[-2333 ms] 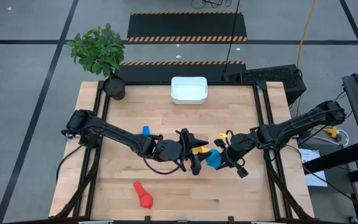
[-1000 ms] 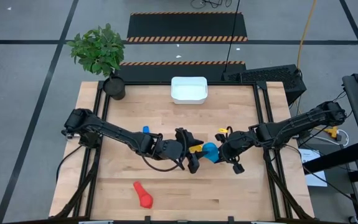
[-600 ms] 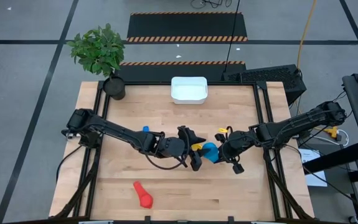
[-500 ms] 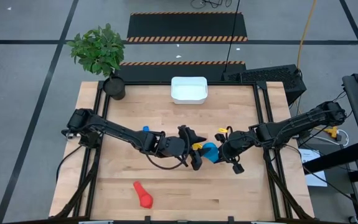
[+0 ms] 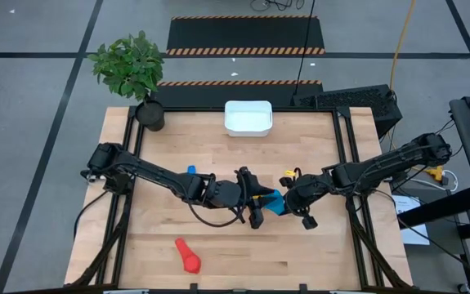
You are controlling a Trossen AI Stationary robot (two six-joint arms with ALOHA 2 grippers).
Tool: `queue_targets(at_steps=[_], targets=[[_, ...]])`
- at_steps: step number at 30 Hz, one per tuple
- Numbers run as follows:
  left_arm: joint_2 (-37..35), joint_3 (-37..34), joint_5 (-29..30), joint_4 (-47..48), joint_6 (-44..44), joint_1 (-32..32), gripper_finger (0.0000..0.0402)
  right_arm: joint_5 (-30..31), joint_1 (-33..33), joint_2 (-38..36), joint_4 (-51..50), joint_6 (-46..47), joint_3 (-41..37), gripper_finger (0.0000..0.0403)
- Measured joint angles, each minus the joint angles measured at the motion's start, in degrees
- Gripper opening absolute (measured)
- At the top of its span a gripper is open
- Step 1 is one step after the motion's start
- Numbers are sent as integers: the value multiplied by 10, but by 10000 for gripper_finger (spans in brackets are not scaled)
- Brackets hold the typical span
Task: Nest measuring cups in basket
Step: Stack the light blue measuring cup on top of the yellow measuring cup
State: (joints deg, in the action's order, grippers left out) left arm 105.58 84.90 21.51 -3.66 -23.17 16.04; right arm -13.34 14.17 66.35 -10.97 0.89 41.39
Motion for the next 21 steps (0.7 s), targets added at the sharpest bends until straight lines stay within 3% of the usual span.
queue_targets(at_steps=[5,8,16,21], targets=[[0,0,26,22,6,10,90,-2,0,0,3,1,0,0],[0,0,54,26,15,16,112,-1,0,0,3,1,0,0],[0,0,57,27,18,20,203,-2,0,-1,3,1,0,0],[0,0,58,27,13,20,195,-2,0,-1,3,1,0,0]])
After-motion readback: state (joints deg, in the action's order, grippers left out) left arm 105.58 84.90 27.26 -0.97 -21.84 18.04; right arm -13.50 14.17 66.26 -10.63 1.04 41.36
